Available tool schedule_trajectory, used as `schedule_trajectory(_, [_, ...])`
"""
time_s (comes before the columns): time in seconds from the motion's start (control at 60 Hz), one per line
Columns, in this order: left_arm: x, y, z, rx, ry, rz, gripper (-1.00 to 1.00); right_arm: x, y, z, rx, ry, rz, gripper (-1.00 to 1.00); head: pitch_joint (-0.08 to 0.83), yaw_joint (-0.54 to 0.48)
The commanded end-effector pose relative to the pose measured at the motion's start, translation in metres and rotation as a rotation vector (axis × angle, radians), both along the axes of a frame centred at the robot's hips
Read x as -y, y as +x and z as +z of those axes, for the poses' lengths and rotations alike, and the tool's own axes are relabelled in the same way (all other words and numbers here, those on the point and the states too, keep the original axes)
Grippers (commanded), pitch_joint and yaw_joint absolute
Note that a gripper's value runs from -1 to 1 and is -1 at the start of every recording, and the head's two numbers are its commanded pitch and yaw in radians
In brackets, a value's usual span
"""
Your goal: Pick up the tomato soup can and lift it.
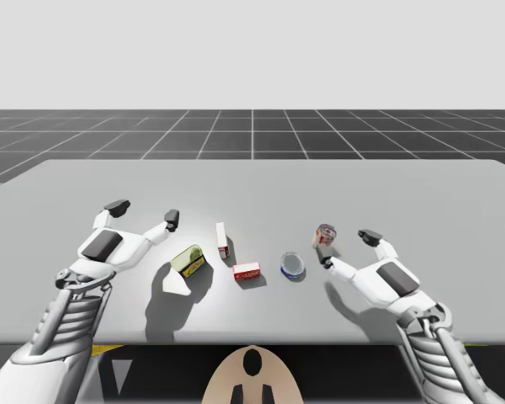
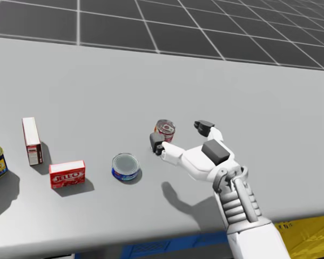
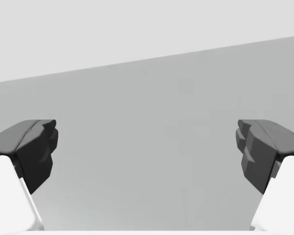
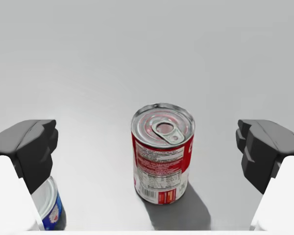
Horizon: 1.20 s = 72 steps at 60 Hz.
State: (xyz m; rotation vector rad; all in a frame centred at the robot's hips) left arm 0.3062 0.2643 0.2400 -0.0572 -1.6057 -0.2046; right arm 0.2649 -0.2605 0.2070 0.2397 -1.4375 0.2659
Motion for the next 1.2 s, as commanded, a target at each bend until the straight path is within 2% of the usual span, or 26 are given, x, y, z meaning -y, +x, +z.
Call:
schedule_trajectory(0.017, [0.001,0.001,-0.001,-0.004,0.001,0.002,-1.0,0.006,0.005,-0.034,-0.098,-0.012,0.013,-1.0,0.606,-0.32])
schedule_trajectory(0.083, [0.001,0.001,-0.001,-0.004,0.001,0.003,-1.0,0.004,0.009,-0.04,-0.13,0.0,0.017,-1.0,0.603,-0.32])
schedule_trajectory(0.217, [0.001,0.002,-0.002,-0.004,0.003,0.004,-1.0,-0.001,0.022,-0.046,-0.179,-0.009,0.041,-1.0,0.602,-0.32])
schedule_trajectory(0.317, [0.0,0.002,-0.002,-0.003,0.001,0.005,-1.0,-0.006,0.037,-0.049,-0.215,0.012,0.039,-1.0,0.604,-0.31])
schedule_trajectory(0.55, [-0.001,0.002,-0.001,0.005,0.002,0.006,-1.0,-0.013,0.066,-0.049,-0.249,0.047,0.026,-1.0,0.607,-0.31])
schedule_trajectory(0.783, [0.0,0.001,0.0,0.009,0.002,0.002,-1.0,-0.015,0.083,-0.054,-0.235,0.039,-0.016,-1.0,0.607,-0.31])
schedule_trajectory(0.8, [0.0,0.002,0.0,0.009,0.002,0.002,-1.0,-0.015,0.083,-0.054,-0.235,0.04,-0.013,-0.97,0.607,-0.31])
schedule_trajectory(0.817, [-0.001,0.002,0.0,0.009,0.002,0.002,-1.0,-0.015,0.083,-0.055,-0.232,0.037,-0.012,-0.82,0.607,-0.31])
schedule_trajectory(0.833, [0.0,0.001,-0.001,0.008,0.003,0.001,-1.0,-0.015,0.081,-0.057,-0.215,0.023,-0.04,-0.25,0.609,-0.31])
schedule_trajectory(0.867, [0.0,0.001,-0.001,0.008,0.003,0.001,-1.0,-0.016,0.08,-0.057,-0.211,0.025,-0.063,0.42,0.609,-0.31])
schedule_trajectory(0.883, [0.0,0.001,-0.001,0.008,0.005,0.0,-1.0,-0.016,0.079,-0.057,-0.211,0.025,-0.043,0.94,0.608,-0.31])
schedule_trajectory(0.9, [0.0,0.001,-0.001,0.008,0.005,0.0,-1.0,-0.016,0.078,-0.057,-0.209,0.021,-0.035,1.0,0.608,-0.31])
schedule_trajectory(1.1, [0.001,0.001,-0.001,0.007,0.007,-0.001,-1.0,-0.017,0.076,-0.055,-0.195,0.001,-0.036,1.0,0.556,-0.31])
schedule_trajectory(1.2, [0.001,0.001,-0.001,0.006,0.005,-0.001,-1.0,-0.016,0.076,-0.055,-0.191,0.003,-0.038,1.0,0.464,-0.32])
